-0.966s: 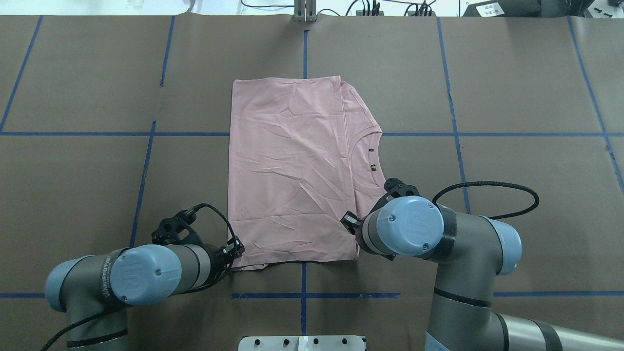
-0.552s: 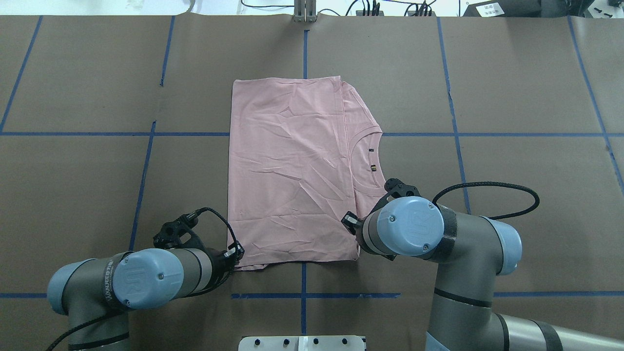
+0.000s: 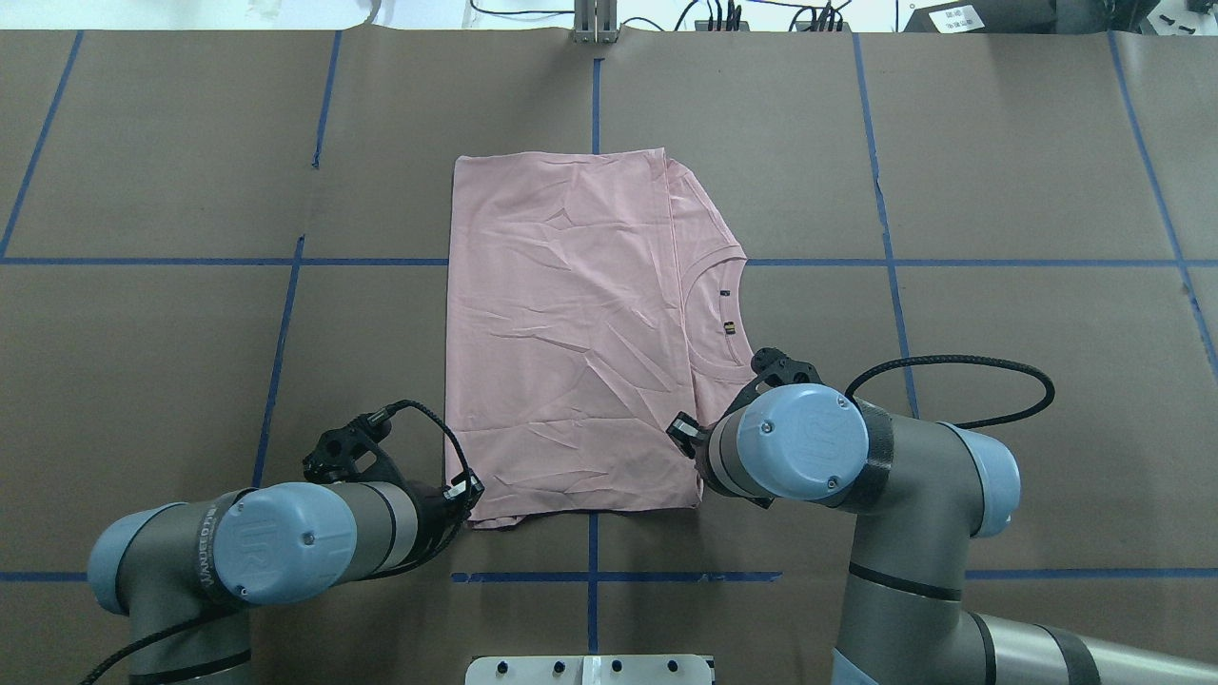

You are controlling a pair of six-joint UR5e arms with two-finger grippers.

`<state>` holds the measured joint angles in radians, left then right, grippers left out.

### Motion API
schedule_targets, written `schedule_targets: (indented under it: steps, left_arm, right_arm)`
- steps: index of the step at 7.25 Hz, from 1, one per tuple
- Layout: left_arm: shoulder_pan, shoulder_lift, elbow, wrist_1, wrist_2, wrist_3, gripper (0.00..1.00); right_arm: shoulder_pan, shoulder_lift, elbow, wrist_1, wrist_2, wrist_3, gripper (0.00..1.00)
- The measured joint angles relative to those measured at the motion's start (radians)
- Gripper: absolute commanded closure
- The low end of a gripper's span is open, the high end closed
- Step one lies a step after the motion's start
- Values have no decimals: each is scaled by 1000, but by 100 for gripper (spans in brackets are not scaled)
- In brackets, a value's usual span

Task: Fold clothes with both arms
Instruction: 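Grasp both near corners and fold the shirt away from the robot, then release the shirt and lift both grippers away from it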

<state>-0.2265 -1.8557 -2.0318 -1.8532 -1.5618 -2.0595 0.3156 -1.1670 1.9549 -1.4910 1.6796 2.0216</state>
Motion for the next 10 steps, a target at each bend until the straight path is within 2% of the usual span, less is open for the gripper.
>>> schedule_targets:
  steps: [2, 3, 4, 5, 7, 9, 10]
  left_arm:
    - [3, -3, -215, 184, -5, -34, 100]
    - [-2, -14, -280, 239, -6, -37, 100]
    - [-41, -44, -283, 261, -7, -5, 100]
    - [-117, -94, -242, 267, -18, 55, 100]
    - [-260, -188, -99, 241, -48, 173, 100]
    - [-323, -237, 95, 140, -50, 240, 100]
    - [-340, -260, 174, 104, -47, 271, 100]
  right_arm:
    - [-52, -62, 198, -93, -8, 52, 100]
    - [-51, -65, 267, -153, -10, 70, 100]
    - [-11, -42, 273, -189, -7, 55, 100]
    - [53, -1, 231, -202, -4, 9, 100]
    - [179, 92, 94, -203, 6, -60, 100]
    - [243, 157, -30, -191, 24, -96, 100]
    - [257, 182, -99, -149, 28, -100, 100]
